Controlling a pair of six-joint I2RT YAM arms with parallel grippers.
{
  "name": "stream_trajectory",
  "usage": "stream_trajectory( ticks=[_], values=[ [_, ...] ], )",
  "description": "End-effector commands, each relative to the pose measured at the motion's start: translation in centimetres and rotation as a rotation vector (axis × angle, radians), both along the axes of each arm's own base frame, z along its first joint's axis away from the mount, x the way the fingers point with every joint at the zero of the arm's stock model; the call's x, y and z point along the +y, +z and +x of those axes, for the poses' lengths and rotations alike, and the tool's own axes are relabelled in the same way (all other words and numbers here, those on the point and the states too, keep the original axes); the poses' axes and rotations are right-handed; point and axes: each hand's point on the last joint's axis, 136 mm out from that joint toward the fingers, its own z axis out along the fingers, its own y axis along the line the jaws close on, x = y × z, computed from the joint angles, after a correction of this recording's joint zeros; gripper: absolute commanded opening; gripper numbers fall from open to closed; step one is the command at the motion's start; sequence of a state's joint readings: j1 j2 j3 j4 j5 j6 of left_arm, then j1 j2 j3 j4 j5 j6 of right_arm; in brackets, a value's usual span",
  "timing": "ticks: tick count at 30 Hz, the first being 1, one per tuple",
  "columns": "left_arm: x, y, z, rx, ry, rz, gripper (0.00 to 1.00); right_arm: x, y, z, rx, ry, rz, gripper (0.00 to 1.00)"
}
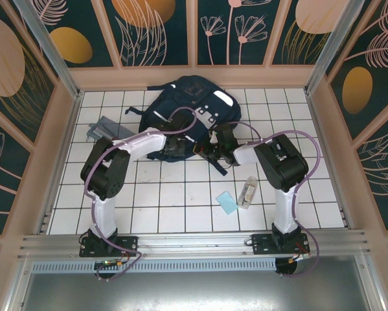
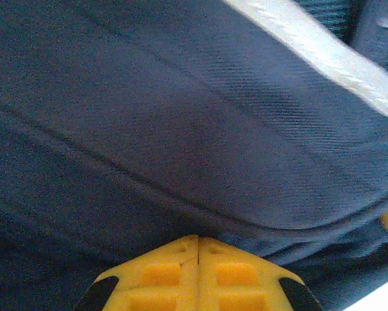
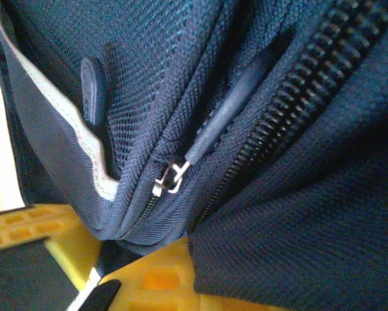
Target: Pack the student bag
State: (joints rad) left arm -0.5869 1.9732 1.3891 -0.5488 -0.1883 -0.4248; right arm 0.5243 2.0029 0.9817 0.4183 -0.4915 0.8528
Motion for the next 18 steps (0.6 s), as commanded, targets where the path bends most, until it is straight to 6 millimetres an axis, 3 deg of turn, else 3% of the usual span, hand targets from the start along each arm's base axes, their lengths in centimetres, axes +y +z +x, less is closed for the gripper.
stream_trajectory(
  ticks=[1, 5, 12, 14, 18],
  values=[
    [5.8, 0.1, -1.2, 0.047, 0.018, 0.200, 0.00, -4.3, -1.0, 2.8, -0.021, -0.137, -0.117, 0.00],
    [6.1, 0.2, -0.8, 0.039, 0.021, 0.201, 0.00, -4.9, -0.9, 2.8, -0.022, -0.144, -0.117, 0.00],
    [1.8, 2.0, -0.4, 0.021, 0.024, -0.069, 0.02, -3.8, 0.2, 2.7, -0.039, -0.086, -0.075, 0.00],
    [1.1, 2.0, -0.5, 0.002, 0.041, -0.137, 0.19, -3.8, 1.1, 2.3, -0.041, -0.069, -0.065, 0.10],
    [2.5, -0.3, -1.2, -0.013, 0.091, -0.106, 0.20, -4.3, 4.1, 1.5, -0.093, -0.036, -0.105, 0.28]
  ],
)
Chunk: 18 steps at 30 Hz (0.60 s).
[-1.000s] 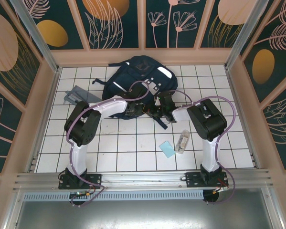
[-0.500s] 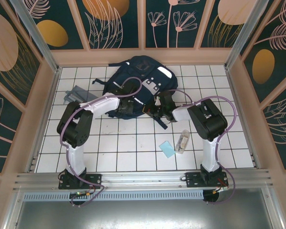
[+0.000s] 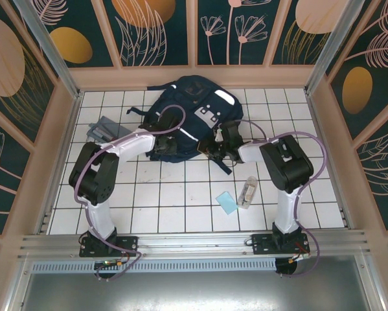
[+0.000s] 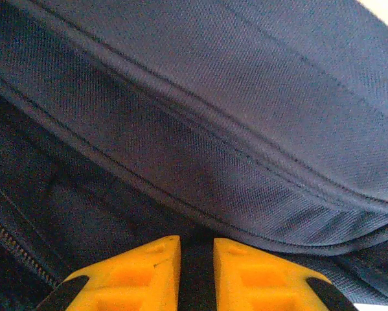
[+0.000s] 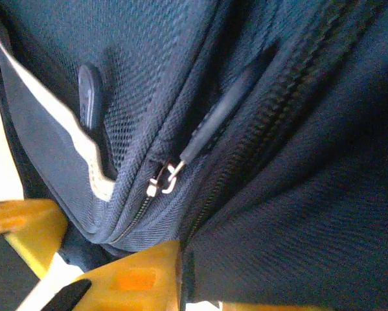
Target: Pack the student bag
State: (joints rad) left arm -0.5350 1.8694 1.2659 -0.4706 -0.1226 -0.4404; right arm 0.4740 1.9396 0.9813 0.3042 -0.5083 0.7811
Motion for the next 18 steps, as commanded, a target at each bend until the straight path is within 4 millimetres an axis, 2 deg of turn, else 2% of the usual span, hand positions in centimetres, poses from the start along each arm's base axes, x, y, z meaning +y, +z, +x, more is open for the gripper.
stream_trajectory(
  ticks=[1, 4, 7, 12, 15, 18],
  values=[
    [1.2, -2.0, -1.0, 0.012, 0.060, -0.008, 0.17, -2.2, 3.7, 1.3, -0.103, -0.032, -0.083, 0.29],
    [1.6, -4.2, -2.5, 0.052, 0.075, -0.020, 0.03, -1.9, 5.6, 1.8, -0.131, 0.007, -0.120, 0.31],
    [1.6, -5.7, -3.7, 0.081, 0.089, -0.060, 0.00, -0.7, 6.7, 2.3, -0.141, 0.036, -0.124, 0.33],
    [1.4, -6.7, -4.0, 0.076, 0.094, -0.081, 0.00, 1.7, 5.2, 2.9, -0.082, 0.048, -0.076, 0.38],
    [1.2, -6.7, -3.8, 0.070, 0.087, -0.092, 0.00, 2.1, 3.8, 2.7, -0.037, 0.035, -0.084, 0.43],
    [0.8, -6.4, -3.7, 0.063, 0.077, -0.111, 0.00, 2.1, 3.0, 1.7, 0.012, 0.022, -0.066, 0.49]
  ],
)
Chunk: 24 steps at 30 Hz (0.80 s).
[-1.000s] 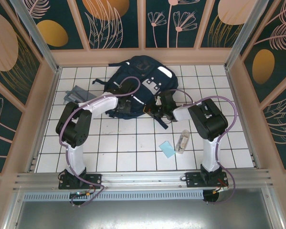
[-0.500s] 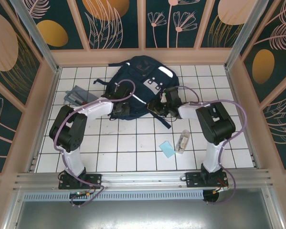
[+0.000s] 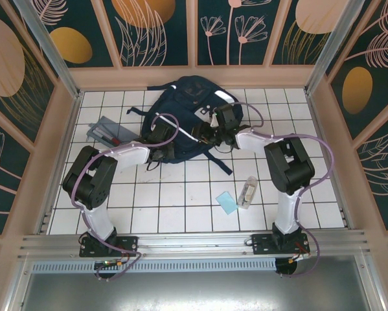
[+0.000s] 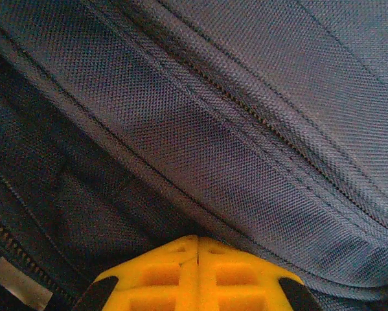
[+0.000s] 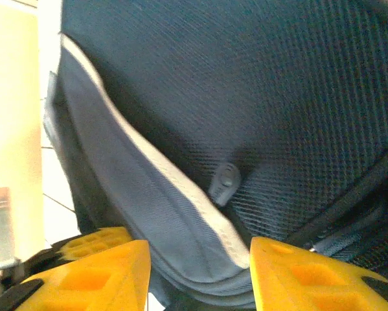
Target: Pack the student bag
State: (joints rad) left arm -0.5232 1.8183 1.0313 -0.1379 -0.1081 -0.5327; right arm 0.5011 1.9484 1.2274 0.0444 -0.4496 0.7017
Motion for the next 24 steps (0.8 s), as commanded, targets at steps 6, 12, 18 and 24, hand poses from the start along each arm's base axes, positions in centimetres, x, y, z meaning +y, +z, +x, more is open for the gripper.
stream_trajectory(
  ticks=[6, 12, 18, 24],
  values=[
    [-0.3, -3.2, -3.3, 0.147, -0.031, -0.039, 0.00, 0.3, -2.4, -2.0, 0.116, -0.048, 0.001, 0.59],
    [-0.8, -2.7, -3.7, 0.145, -0.039, -0.081, 0.00, 0.8, -2.3, -0.7, 0.102, -0.099, 0.002, 0.60],
    [-0.8, -3.0, -4.3, 0.152, -0.035, -0.102, 0.00, 1.3, -4.9, 1.7, 0.134, -0.222, 0.055, 0.52],
    [0.5, -4.1, -4.8, 0.153, -0.026, -0.041, 0.00, 1.6, -0.4, 3.4, 0.041, -0.280, 0.176, 0.00]
  ],
)
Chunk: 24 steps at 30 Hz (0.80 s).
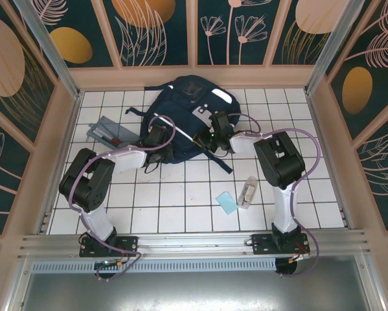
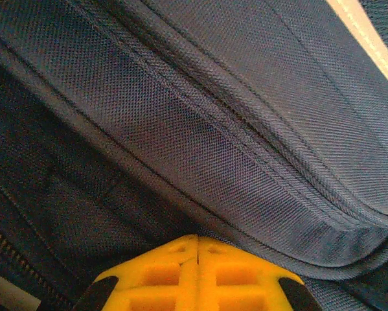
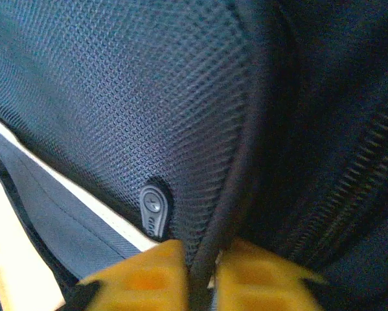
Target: Pack the student bag
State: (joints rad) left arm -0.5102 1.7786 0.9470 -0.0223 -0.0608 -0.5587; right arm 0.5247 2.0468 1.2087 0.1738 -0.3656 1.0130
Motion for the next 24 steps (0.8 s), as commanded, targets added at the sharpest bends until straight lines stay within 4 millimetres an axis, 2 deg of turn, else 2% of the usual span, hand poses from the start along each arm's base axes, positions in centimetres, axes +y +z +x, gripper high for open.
stream_trajectory(
  ticks=[1, 6, 9, 12, 15, 17, 19, 20, 22, 24],
  values=[
    [0.8, -4.4, -4.5, 0.187, -0.041, 0.053, 0.00, 1.1, 4.8, 2.5, -0.164, -0.061, 0.089, 0.00],
    [1.9, -5.4, -4.1, 0.185, -0.033, 0.137, 0.00, 1.0, 12.0, 3.4, -0.265, -0.047, 0.200, 0.00],
    [2.3, -5.4, -3.5, 0.174, -0.031, 0.177, 0.00, 0.4, 14.7, 3.4, -0.303, -0.059, 0.239, 0.00],
    [2.5, -5.4, -3.2, 0.169, -0.031, 0.199, 0.00, 0.1, 15.8, 3.2, -0.316, -0.065, 0.262, 0.00],
    [2.8, -5.4, -3.0, 0.169, -0.029, 0.218, 0.01, 0.0, 15.8, 2.9, -0.314, -0.074, 0.300, 0.00],
    [2.8, -5.4, -3.1, 0.174, -0.029, 0.223, 0.07, 0.1, 15.7, 2.9, -0.310, -0.070, 0.311, 0.00],
    [2.9, -5.2, -3.3, 0.181, -0.031, 0.224, 0.19, 0.2, 15.7, 3.0, -0.310, -0.067, 0.320, 0.00],
    [2.3, -3.8, -2.4, 0.151, -0.028, 0.204, 0.25, 0.3, 15.6, 3.0, -0.308, -0.066, 0.321, 0.00],
    [1.8, -2.2, -2.0, 0.129, -0.032, 0.176, 0.34, 0.4, 15.8, 3.2, -0.310, -0.067, 0.342, 0.00],
    [1.1, 0.0, -1.7, 0.105, -0.037, 0.132, 0.37, 0.4, 16.0, 3.3, -0.314, -0.067, 0.357, 0.00]
  ],
)
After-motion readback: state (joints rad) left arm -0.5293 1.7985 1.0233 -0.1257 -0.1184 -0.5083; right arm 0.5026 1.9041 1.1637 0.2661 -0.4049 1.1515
